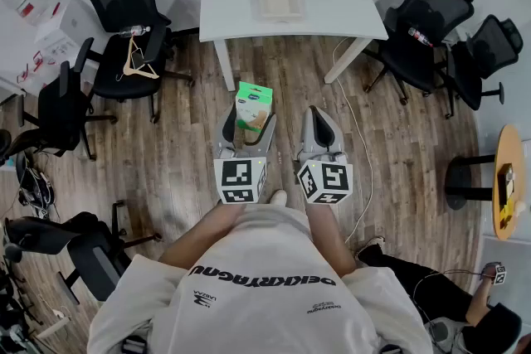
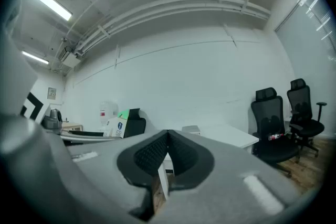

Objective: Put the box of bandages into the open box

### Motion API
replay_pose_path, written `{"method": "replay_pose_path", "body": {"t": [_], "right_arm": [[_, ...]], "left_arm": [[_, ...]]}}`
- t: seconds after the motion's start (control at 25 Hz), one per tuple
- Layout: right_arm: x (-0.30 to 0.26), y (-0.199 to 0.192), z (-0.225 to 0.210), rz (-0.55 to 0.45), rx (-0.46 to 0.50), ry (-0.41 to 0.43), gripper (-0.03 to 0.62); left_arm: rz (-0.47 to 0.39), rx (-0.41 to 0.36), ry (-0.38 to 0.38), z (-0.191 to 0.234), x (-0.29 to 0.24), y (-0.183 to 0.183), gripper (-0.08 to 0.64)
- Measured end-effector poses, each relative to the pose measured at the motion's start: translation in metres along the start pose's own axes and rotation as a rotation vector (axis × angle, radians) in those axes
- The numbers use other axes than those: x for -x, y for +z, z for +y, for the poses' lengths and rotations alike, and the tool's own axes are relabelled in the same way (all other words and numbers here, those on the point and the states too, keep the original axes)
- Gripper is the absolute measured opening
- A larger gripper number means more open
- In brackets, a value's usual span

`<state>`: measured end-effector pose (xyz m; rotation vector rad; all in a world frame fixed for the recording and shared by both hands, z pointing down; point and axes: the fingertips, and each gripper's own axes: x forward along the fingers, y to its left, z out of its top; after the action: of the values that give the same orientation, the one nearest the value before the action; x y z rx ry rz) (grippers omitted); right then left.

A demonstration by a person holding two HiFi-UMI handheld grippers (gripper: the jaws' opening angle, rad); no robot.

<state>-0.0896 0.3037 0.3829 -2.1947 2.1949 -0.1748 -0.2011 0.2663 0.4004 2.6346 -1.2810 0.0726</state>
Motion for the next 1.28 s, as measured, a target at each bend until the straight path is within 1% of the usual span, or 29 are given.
{"method": "replay_pose_path", "body": {"t": [0.2, 0.56, 0.88, 1.12, 1.28], "right_arm": [[0.014, 0.004, -0.019, -0.012, -0.013, 0.015, -0.002], [0.031, 0.014, -0.048, -0.036, -0.001, 0.071, -0.002], [0.045, 0.002, -0.076, -0.016, 0.010, 0.106, -0.002], [0.041, 0.000, -0.088, -0.013, 0.005, 0.110, -0.002], [0.026, -0.004, -0.093, -0.011, 0.004, 0.115, -0.002]], "left_arm": [[-0.003, -0.011, 0.012, -0.024, 0.000, -0.002, 0.359], [-0.016, -0.022, 0.051, -0.059, -0.004, -0.002, 0.359], [-0.013, -0.045, 0.087, -0.093, -0.007, -0.013, 0.359], [-0.010, -0.042, 0.094, -0.101, -0.016, -0.016, 0.359], [-0.006, -0.047, 0.095, -0.097, -0.032, -0.018, 0.359]]}}
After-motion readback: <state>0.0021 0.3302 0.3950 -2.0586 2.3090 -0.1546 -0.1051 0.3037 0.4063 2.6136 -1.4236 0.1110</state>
